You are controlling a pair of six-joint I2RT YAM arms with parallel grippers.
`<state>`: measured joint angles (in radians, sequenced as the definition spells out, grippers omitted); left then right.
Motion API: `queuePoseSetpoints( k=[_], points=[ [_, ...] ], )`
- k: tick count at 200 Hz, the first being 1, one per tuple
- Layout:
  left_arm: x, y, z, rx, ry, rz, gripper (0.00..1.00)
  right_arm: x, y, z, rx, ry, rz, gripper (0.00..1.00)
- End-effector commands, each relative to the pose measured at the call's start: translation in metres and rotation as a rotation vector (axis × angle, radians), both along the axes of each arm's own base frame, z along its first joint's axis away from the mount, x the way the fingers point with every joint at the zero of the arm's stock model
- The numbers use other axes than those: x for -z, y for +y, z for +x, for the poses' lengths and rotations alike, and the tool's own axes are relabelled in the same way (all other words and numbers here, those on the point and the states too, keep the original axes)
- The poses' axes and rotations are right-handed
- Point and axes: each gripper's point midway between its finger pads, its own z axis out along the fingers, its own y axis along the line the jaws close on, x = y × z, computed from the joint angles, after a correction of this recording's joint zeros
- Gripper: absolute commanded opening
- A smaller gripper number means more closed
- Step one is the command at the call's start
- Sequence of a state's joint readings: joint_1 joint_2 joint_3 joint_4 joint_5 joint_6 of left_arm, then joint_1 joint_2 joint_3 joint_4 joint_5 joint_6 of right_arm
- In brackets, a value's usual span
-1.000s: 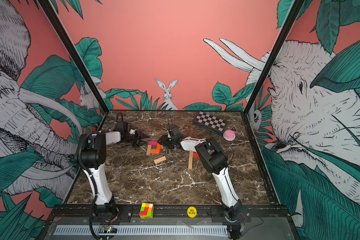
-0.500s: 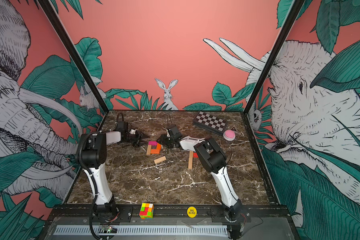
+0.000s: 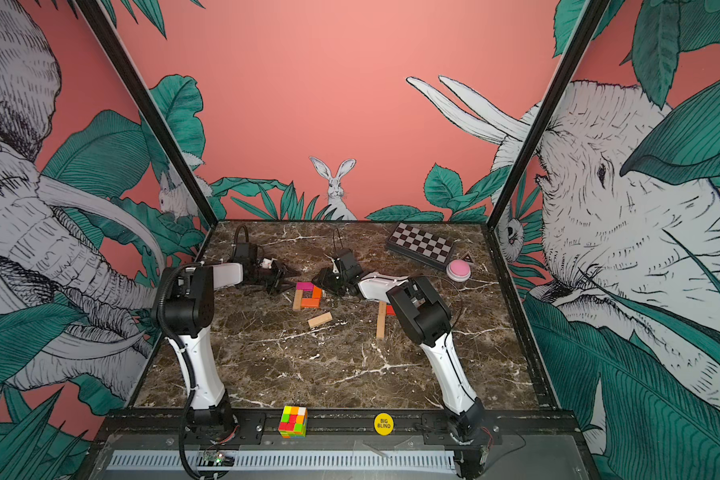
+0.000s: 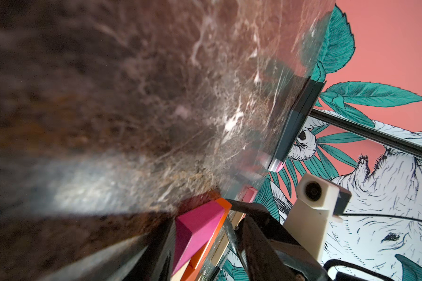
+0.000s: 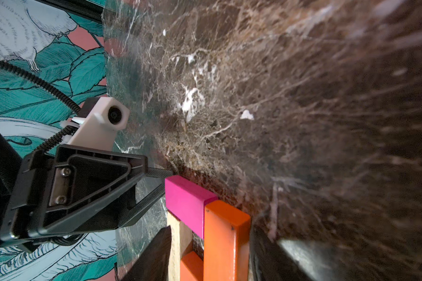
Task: Assemble the letter p with building blocks
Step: Adjust the building block at the center of the board, then pick up the building block from the center of the board.
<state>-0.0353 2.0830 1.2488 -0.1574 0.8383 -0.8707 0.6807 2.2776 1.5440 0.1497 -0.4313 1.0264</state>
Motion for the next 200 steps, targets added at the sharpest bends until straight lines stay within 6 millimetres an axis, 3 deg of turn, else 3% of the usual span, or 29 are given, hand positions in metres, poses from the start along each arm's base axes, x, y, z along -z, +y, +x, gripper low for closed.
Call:
queuePoseSetpoints(
  k=[1,71,92,111,135,168,188,200],
  points=[
    [0.036,0.007,-0.017,-0.017,0.109,0.079,0.48,0.013,0.003,-0.004,-0.005,0.023,-0.014,0.52],
    [0.021,0.013,-0.012,-0.035,0.081,0.069,0.48,0.004,-0.017,0.002,0.026,-0.003,-0.039,0.53],
    [0.0,0.021,-0.006,-0.054,0.037,0.067,0.48,-0.012,-0.018,0.002,0.003,-0.036,-0.032,0.53],
    [-0.032,0.026,-0.006,-0.048,-0.038,0.091,0.49,-0.034,-0.023,0.0,-0.017,-0.077,-0.042,0.54],
    [-0.067,0.032,-0.027,0.013,-0.133,0.171,0.51,-0.066,-0.032,-0.004,-0.032,-0.132,-0.04,0.55],
    [-0.097,0.038,-0.077,0.153,-0.274,0.31,0.61,-0.106,-0.053,-0.022,-0.067,-0.208,-0.07,0.59],
    [-0.118,0.019,-0.104,0.286,-0.436,0.375,0.63,-0.122,-0.071,-0.035,-0.089,-0.247,-0.113,0.63],
    [-0.12,0.004,-0.12,0.392,-0.49,0.451,0.63,-0.129,-0.084,-0.042,-0.091,-0.269,-0.138,0.66]
  ],
)
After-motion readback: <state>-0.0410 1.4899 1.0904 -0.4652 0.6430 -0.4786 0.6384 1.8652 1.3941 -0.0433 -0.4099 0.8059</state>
